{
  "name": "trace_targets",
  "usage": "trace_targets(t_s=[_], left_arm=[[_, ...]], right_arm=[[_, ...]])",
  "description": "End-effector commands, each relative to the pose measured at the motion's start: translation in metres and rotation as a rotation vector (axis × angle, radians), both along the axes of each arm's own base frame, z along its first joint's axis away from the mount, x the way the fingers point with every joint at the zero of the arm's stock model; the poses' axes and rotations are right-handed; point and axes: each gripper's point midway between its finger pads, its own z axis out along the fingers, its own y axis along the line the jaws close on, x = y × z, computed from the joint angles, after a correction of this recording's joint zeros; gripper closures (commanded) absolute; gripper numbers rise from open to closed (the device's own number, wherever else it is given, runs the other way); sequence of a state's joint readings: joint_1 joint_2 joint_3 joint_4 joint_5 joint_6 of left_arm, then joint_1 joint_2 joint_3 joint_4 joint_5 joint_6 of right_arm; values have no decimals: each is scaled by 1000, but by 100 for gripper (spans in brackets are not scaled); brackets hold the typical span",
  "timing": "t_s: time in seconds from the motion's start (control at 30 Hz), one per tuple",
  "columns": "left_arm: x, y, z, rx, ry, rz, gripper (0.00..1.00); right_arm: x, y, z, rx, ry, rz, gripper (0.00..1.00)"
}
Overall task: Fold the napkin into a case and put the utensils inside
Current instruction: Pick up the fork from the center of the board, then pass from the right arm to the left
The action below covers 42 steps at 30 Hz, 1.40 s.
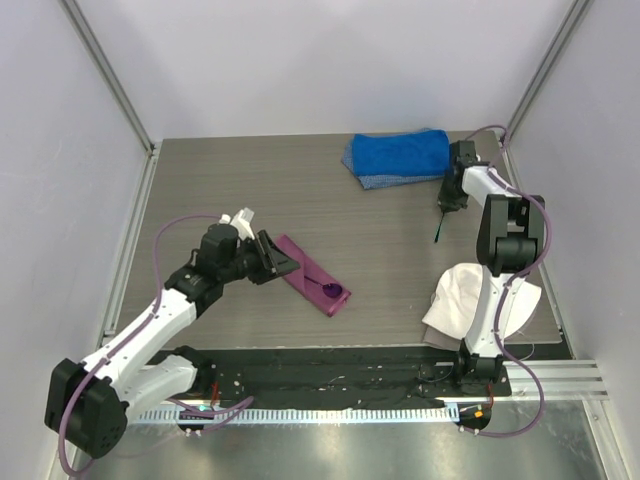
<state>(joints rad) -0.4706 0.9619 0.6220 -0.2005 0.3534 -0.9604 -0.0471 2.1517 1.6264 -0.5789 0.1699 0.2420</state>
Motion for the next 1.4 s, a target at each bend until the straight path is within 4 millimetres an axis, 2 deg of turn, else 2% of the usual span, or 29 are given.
trace_targets(t_s=[0.0, 0.03, 0.07, 0.1, 0.13, 0.2, 0.23, 0.3, 0.33, 0.37, 0.4, 0.43, 0.47, 0.53, 0.57, 0.73, 0.93, 1.03, 1.13, 1.17, 1.33, 1.37], left_arm=[[0, -17, 19, -25, -30, -62, 55], [0, -19, 17, -16, -30, -65, 54], [-5, -26, 14, -6, -22, -88, 53], [-5, -30, 13, 0, -19, -93, 52], [-5, -33, 15, 3, -26, -96, 51], [-12, -46, 11, 17, -20, -132, 49], [-12, -50, 13, 25, -31, -133, 49], [-16, -62, 7, 39, -28, -164, 46], [-16, -65, 6, 41, -27, -170, 46], [-17, -68, 6, 38, -27, -179, 44], [-18, -74, 5, 37, -34, -194, 39], [-18, -77, 4, 39, -39, -199, 34], [-17, -79, 6, 45, -52, -198, 33], [-20, -84, 5, 56, -61, -217, 32], [-19, -85, 6, 62, -70, -218, 31], [-25, -89, 1, 94, -77, -235, 31], [-28, -93, -1, 97, -79, -247, 33], [-27, -91, -3, 106, -72, -235, 38], [-25, -82, -10, 152, -51, -196, 62], [-26, -79, -11, 166, -44, -190, 75], [-29, -71, -12, 220, -37, -200, 100], [-31, -69, -9, 225, -42, -210, 100]], right_arm=[[-34, 31, 4, 181, 5, -28, 96], [-51, 42, -7, 231, 28, -26, 99], [-55, 57, -4, 312, 10, -12, 99], [-51, 65, 10, 355, -51, -16, 99], [-67, 74, 2, 395, -31, -28, 99], [-71, 101, 16, 482, -89, -12, 99], [-85, 106, 22, 509, -107, -24, 99], [-93, 150, 41, 623, -155, 6, 99], [-110, 161, 47, 669, -170, 3, 99], [-108, 175, 61, 731, -233, 6, 99], [-119, 201, 70, 824, -231, -12, 99], [-135, 210, 66, 869, -225, -34, 99], [-136, 224, 91, 920, -302, -4, 99], [-158, 253, 98, 986, -285, -1, 99], [-163, 261, 110, 1008, -303, 10, 99], [-184, 288, 132, 1079, -317, 3, 99], [-197, 304, 134, 1109, -299, -24, 99], [-201, 313, 141, 1135, -292, -16, 99], [-206, 317, 145, 1134, -290, -5, 99], [-208, 318, 145, 1135, -287, -2, 99], [-214, 325, 147, 1161, -276, 59, 99], [-215, 331, 156, 1174, -280, 117, 92]])
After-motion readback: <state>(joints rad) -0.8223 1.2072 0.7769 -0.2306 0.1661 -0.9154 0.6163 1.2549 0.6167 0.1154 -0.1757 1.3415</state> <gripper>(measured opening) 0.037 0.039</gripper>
